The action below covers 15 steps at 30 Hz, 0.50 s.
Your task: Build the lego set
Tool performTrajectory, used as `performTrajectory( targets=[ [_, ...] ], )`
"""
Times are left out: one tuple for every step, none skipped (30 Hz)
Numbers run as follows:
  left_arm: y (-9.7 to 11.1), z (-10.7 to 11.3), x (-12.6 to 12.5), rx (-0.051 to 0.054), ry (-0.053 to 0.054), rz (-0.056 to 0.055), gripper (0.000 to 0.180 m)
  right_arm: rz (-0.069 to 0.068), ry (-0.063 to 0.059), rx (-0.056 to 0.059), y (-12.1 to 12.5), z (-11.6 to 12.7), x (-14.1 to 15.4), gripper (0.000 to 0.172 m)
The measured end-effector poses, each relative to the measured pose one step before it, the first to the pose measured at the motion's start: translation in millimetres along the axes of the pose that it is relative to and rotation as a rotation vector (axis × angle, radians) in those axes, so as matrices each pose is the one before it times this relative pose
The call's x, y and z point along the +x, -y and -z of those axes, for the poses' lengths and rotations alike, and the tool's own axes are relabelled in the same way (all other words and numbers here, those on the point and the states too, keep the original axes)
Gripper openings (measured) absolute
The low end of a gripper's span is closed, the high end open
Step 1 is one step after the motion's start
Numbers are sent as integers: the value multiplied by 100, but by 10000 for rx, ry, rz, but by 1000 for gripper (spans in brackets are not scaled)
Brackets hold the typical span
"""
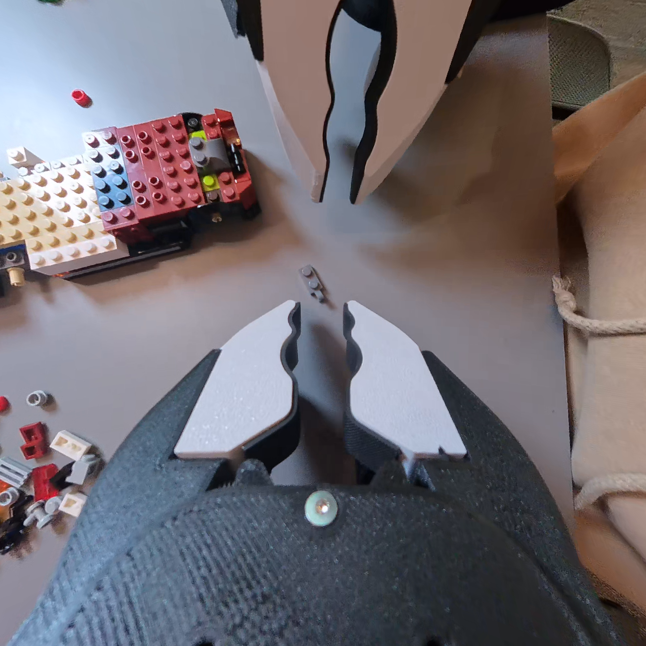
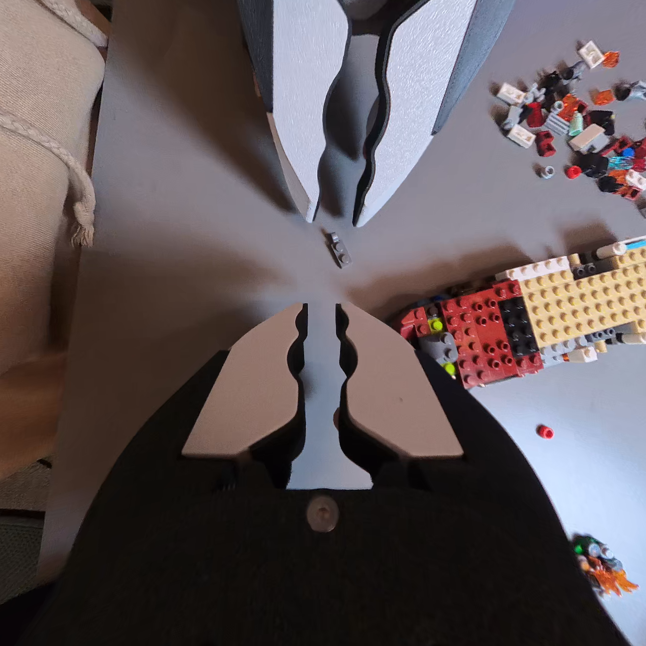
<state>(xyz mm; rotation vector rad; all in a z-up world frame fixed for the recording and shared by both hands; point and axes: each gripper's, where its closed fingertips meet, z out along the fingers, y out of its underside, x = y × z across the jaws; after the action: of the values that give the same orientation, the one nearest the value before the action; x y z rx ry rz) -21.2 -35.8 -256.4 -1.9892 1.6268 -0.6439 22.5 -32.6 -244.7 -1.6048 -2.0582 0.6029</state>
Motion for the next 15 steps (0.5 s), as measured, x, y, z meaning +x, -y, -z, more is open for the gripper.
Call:
performTrajectory(
  targets=[
    [42, 199, -66, 48, 63, -77, 23, 40, 93, -155, 86, -225, -108, 15],
    [149, 79, 47, 102, -6, -60, 21, 36, 85, -169, 44, -228, -81, 14],
    [33, -45, 238, -1, -127, -11, 20, 23, 122, -165, 38, -217, -98, 14],
    [-41, -159, 148, -76, -46, -37, 19, 5, 128, -157, 30, -217, -78, 14],
    [-101, -218, 71, -117, 21, -114, 18, -6, 104, -142, 27, -196, -19, 14],
    [-136, -251, 46, -164, 37, -129, 17, -23, 112, -102, 54, -180, -18, 14],
    [-77, -237, 3, -127, 52, -89, 16, -55, 117, -73, 56, -151, -29, 14],
    [29, -192, 42, -56, 1, -36, 15, -69, 73, -59, 47, -129, 19, 14],
    [133, -167, 168, 37, -86, -5, 15, -63, 29, -38, 10, -92, 80, 14],
    [219, -148, 137, 115, -62, 20, 15, -75, 43, -6, -7, -56, 53, 14],
    [331, -125, 64, 184, -21, 24, 15, -115, 43, 23, -19, -45, 51, 14],
    [355, -141, 208, 201, -106, -4, 17, -155, 15, 40, -47, -14, 84, 15],
    [346, -118, 255, 191, -121, -63, 20, -162, 25, 42, -75, 5, 59, 16],
    [324, -15, 234, 183, -88, -124, 22, -159, 22, 43, -82, 12, 34, 18],
    [261, 107, 247, 172, -106, -112, 22, -176, -31, 51, -49, 28, 62, 19]
  ],
)
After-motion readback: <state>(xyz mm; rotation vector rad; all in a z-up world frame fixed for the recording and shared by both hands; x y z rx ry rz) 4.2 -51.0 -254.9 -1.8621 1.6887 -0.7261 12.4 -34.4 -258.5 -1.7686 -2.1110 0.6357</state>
